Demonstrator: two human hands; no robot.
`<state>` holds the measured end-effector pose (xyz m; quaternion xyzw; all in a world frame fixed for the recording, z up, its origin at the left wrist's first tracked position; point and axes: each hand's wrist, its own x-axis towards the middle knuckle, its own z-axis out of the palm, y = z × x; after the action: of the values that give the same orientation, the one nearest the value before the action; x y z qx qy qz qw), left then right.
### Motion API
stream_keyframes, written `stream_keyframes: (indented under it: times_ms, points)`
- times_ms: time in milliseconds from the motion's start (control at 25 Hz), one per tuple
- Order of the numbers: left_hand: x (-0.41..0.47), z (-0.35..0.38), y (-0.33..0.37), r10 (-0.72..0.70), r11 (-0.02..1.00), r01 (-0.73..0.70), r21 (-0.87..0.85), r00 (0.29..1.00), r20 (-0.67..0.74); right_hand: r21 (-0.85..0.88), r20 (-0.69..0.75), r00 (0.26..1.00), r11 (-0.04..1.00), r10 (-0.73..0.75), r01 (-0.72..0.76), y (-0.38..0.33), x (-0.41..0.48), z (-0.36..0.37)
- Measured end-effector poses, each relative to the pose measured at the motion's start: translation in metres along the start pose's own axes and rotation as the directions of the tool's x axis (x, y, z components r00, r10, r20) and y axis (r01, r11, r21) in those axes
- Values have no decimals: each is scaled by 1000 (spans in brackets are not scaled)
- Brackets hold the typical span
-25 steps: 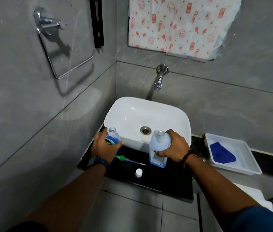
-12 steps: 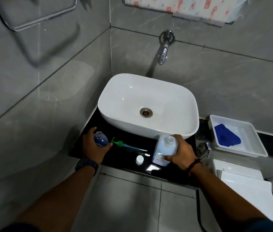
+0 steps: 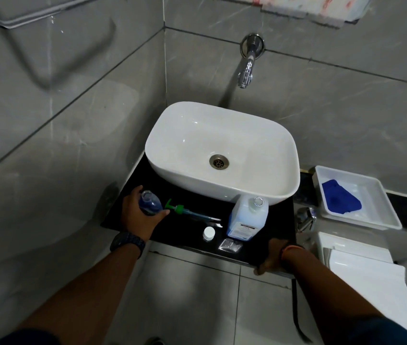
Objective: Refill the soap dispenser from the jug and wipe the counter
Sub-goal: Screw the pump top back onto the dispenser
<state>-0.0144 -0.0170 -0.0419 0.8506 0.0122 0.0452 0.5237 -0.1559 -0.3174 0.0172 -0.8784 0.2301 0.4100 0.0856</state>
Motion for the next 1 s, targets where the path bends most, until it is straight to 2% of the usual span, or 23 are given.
stream_keyframes:
  times_ms: [80, 120, 200, 240, 320, 400, 520, 600, 720, 800, 920, 1000]
  points:
    - [0, 1, -2, -2, 1000, 2, 2, 1000, 17, 116, 153, 987, 993, -49, 31, -23, -2, 4]
    - [0, 1, -2, 1, 1000, -1, 3, 1000, 19, 168, 183, 979, 984, -94, 63, -38, -2, 6]
    - [-1, 1, -3, 1, 1000, -1, 0, 1000, 14, 163, 149, 960, 964, -235, 211, -71, 3, 5]
    - [-1, 1, -4, -4, 1000, 4, -8, 1000, 13, 159, 84, 943, 938, -323, 307, -87, 5, 3]
    - [-2, 0, -4, -9, 1000, 9, -26, 1000, 10, 200, -151, 879, 857, -452, 474, -117, 7, -3]
    - [-3, 0, -4, 2, 999, -2, -41, 1000, 6, 176, -388, 789, 802, -477, 571, -139, 15, -11]
    - [-7, 2, -6, -2, 998, 1, -57, 1000, -15, 53, -564, 681, 803, -467, 594, -168, 34, -18]
    - [-10, 5, -7, -26, 997, 24, -73, 999, -27, 3, -568, 684, 829, -459, 559, -183, 51, -17]
    - [-9, 8, -10, -29, 998, 25, -58, 997, -69, -122, -500, 718, 860, -484, 496, -200, 76, -12]
    - [-8, 8, -11, -17, 999, 14, -34, 996, -87, -174, -502, 708, 860, -496, 479, -203, 84, -11]
    - [-7, 4, -8, -23, 1000, 24, 10, 996, -90, -79, -611, 627, 825, -483, 559, -206, 77, -22]
    - [-5, -2, -5, -44, 999, 46, 12, 995, -89, 18, -692, 537, 732, -482, 681, -211, 55, -38]
